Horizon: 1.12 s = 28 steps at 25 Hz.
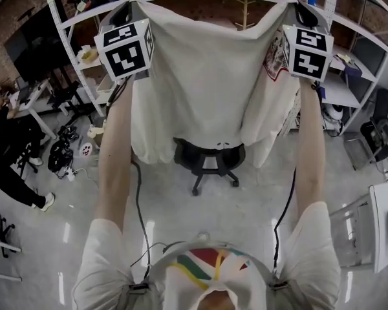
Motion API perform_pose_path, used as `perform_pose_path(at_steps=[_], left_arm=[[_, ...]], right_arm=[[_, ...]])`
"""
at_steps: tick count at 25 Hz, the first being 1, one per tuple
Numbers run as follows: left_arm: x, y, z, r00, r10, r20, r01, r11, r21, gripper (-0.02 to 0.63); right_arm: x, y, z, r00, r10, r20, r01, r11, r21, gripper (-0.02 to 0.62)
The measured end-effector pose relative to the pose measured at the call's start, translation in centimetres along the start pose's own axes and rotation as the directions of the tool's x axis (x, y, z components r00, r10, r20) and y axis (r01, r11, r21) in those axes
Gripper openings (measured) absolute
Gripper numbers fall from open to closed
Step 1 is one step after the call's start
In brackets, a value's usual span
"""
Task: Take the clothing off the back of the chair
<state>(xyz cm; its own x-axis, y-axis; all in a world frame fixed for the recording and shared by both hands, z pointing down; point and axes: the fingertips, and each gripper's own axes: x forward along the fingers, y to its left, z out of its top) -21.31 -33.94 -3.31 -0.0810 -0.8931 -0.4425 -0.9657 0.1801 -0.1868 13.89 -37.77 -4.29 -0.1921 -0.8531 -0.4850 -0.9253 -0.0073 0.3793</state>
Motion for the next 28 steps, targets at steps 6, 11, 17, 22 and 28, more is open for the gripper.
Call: perform_pose_path(at_steps=[6, 11, 17, 22, 28], left_arm=[[-1.1, -0.9, 6.6, 0.994, -0.012, 0.111, 0.012, 1.0, -0.001, 0.014], [-2.4, -1.1, 10.5, 0.985, -0.012, 0.173, 0.009, 1.0, 0.021, 0.014], [-5.2, -2.1, 14.3, 0.972, -0.021, 0.233, 0.017, 1.0, 0.017, 0.014], [-8.3, -2.4, 17.8, 0.96, -0.021, 0.278, 0.014, 1.0, 0.026, 0.014], [-12.0, -2.8, 19.9, 0.951, -0.024, 0.309, 0.018, 1.0, 0.022, 0.014]], right_arm=[[-0.4, -1.0, 5.2, 0.994, -0.011, 0.107, 0.009, 1.0, 0.02, 0.008], [-1.8, -1.7, 9.1, 0.982, -0.013, 0.188, 0.01, 1.0, 0.017, 0.008], [-4.4, -3.7, 12.0, 0.967, -0.016, 0.255, 0.012, 1.0, 0.018, 0.008], [-6.8, -4.5, 14.5, 0.955, -0.002, 0.297, -0.006, 1.0, 0.027, 0.008], [-10.2, -5.2, 16.6, 0.936, 0.001, 0.353, -0.019, 0.999, 0.046, 0.008]])
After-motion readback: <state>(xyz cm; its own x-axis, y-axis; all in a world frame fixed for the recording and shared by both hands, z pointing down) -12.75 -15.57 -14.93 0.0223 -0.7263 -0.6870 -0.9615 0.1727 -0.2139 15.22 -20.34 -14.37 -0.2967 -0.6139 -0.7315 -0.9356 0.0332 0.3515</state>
